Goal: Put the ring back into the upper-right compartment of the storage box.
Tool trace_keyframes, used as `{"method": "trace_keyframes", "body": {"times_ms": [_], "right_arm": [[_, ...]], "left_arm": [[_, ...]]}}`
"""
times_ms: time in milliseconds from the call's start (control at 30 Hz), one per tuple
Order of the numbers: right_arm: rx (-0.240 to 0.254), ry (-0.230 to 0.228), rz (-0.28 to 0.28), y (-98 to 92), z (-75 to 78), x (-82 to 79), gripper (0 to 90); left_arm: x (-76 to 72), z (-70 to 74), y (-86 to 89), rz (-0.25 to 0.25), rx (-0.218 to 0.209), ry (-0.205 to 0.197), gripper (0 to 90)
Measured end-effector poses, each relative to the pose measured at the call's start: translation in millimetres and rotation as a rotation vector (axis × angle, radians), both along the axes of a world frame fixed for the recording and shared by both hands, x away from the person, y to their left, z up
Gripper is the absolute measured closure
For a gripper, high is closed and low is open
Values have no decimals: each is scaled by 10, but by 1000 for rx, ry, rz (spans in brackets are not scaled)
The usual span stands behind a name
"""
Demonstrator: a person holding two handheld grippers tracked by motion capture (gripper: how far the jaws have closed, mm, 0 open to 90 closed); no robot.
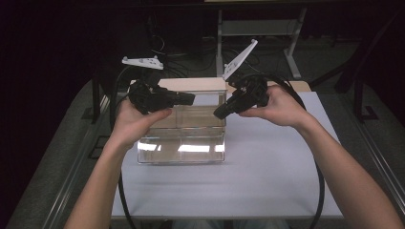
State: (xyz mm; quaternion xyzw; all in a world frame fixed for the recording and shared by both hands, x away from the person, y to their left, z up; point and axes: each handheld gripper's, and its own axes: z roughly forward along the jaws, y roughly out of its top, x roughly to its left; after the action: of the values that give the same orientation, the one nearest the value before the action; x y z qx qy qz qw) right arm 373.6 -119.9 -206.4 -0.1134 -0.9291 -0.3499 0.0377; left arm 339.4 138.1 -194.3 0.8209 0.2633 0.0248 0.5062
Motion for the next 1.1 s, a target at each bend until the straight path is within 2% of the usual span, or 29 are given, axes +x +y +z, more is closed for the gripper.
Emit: {"method": "trace_keyframes", "body": {"times_ms": [67, 100, 133, 333, 567, 633, 1100], "right_arm": [[-1, -7, 6, 21, -43, 17, 879], [6, 5, -5, 34, -64, 17, 879], [5, -2, 5, 37, -86, 33, 879], [8, 15, -7, 72, -168, 45, 879], [29, -1, -15, 52, -200, 53, 879], [31, -28, -11, 43, -228, 74, 879], [21, -56, -28, 49, -329, 105, 855]], "left_arm": [[1, 1, 3, -1, 0, 1, 891], [0, 0, 3, -1, -1, 1, 891], [0, 1, 3, -1, -1, 2, 891], [-3, -1, 2, 0, -3, 3, 892], [-4, -2, 2, 1, -5, 3, 891], [-2, -1, 3, 0, -4, 3, 891], [-6, -6, 5, 0, -8, 3, 891]]}}
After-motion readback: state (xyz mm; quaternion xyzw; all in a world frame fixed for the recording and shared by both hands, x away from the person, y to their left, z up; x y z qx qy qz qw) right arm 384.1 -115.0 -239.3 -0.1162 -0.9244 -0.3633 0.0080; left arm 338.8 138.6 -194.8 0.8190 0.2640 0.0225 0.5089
